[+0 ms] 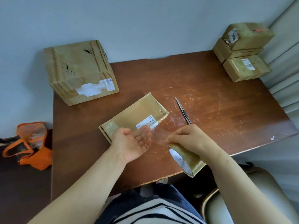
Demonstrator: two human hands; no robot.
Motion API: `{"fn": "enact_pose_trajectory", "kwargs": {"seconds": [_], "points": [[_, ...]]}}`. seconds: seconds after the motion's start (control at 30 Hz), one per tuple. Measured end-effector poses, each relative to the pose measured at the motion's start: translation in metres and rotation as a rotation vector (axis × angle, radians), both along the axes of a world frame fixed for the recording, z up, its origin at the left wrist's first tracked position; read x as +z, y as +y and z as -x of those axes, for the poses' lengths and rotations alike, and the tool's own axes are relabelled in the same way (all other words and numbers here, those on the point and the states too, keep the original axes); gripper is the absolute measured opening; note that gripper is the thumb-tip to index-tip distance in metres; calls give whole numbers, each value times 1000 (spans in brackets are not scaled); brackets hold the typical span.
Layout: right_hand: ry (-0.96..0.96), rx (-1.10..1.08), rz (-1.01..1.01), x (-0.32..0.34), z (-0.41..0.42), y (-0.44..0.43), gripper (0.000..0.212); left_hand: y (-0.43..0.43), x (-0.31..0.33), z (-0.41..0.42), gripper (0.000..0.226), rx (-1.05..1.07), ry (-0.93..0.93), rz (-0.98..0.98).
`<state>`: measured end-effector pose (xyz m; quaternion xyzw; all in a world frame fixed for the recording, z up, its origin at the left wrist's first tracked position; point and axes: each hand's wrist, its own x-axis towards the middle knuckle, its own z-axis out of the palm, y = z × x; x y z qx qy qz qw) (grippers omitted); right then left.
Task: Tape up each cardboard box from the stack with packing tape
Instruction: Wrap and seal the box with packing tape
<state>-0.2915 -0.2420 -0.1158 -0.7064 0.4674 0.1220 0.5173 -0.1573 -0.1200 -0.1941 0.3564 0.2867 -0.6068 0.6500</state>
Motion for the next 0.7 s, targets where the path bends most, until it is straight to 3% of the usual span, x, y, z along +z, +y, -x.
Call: {"fn": "enact_pose_trajectory", "kwargs": {"seconds": [0.07,0.13,0.27,0.33,0.47,0.57,0.7], "points": [[-14,-47,-60,-5,-9,8,13,14,2,-13,50,-33,-52,-2],[-19,-71,-99,-11,-18,17,14,25,6,-24,38,-68,-122,-31],[-64,-85,-199,-20,-34,35,20,31,8,-43,11,-162,-455,-190],[-111,-100,-284,-22,-41,45,18,34,10,-57,14,-156,-595,-239],[-207,-101,-405,-31,-45,63,41,35,14,-88,18,-223,-774,-308],[-266,-69,-350,-36,-49,77,60,31,9,-99,22,-275,-878,-344],[-491,-165,-435,-39,-47,86,78,29,2,-116,38,-258,-931,-453]]}}
